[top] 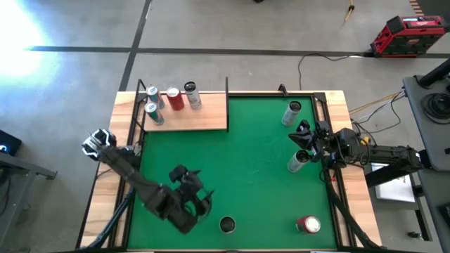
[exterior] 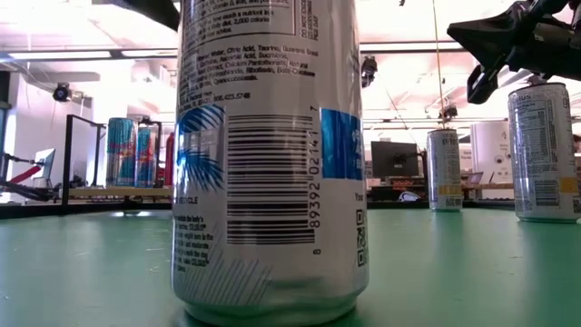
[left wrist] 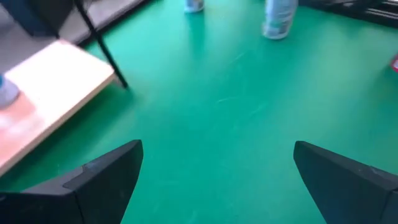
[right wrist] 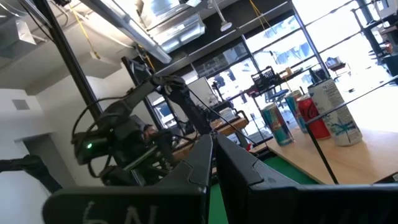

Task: Place canned beverage on shelf
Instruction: Move the white blue soda can to the top center of the table

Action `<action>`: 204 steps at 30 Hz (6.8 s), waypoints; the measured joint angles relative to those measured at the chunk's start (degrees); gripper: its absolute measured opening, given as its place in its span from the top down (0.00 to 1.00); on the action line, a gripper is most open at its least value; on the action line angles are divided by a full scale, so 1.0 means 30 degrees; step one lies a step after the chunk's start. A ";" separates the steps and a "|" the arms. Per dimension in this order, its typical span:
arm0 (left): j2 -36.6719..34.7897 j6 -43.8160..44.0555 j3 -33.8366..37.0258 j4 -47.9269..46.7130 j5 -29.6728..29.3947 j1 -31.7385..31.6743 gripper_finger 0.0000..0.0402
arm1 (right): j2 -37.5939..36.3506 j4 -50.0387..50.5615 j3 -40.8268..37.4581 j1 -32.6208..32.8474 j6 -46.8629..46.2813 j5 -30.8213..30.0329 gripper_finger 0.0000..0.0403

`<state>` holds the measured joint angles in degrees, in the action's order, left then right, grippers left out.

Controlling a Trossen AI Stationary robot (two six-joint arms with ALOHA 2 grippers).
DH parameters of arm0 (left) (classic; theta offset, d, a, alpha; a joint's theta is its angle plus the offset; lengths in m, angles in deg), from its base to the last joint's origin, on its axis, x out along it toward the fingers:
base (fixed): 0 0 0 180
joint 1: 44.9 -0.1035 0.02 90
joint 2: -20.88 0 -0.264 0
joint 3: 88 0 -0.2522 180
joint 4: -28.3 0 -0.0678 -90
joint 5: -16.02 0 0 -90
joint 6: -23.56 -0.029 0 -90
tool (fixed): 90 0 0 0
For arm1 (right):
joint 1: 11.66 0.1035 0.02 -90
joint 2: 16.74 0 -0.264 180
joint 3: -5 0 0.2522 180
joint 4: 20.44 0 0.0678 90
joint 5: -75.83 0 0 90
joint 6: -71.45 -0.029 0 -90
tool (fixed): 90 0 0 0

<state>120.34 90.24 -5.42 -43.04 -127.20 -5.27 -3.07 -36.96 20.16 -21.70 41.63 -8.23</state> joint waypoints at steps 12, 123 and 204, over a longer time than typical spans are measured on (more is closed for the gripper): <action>0.2578 -0.1436 -0.3001 -0.0712 -0.3648 0.1650 0.00 | 0.0000 -0.0003 0.0002 0.0007 0.0006 0.0004 0.97; 1.2459 0.3839 -1.7078 -0.6279 0.3003 0.1120 0.10 | -0.0007 0.0004 0.0003 0.0007 0.0006 -0.0003 0.97; 0.9800 1.2727 -1.5306 -1.0339 0.4263 -1.1516 0.41 | -0.0007 -0.0003 0.0002 0.0001 0.0006 -0.0002 0.97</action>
<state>149.74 128.42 -51.34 -74.06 -114.41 -39.82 -3.09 -36.97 20.17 -21.70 41.65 -8.23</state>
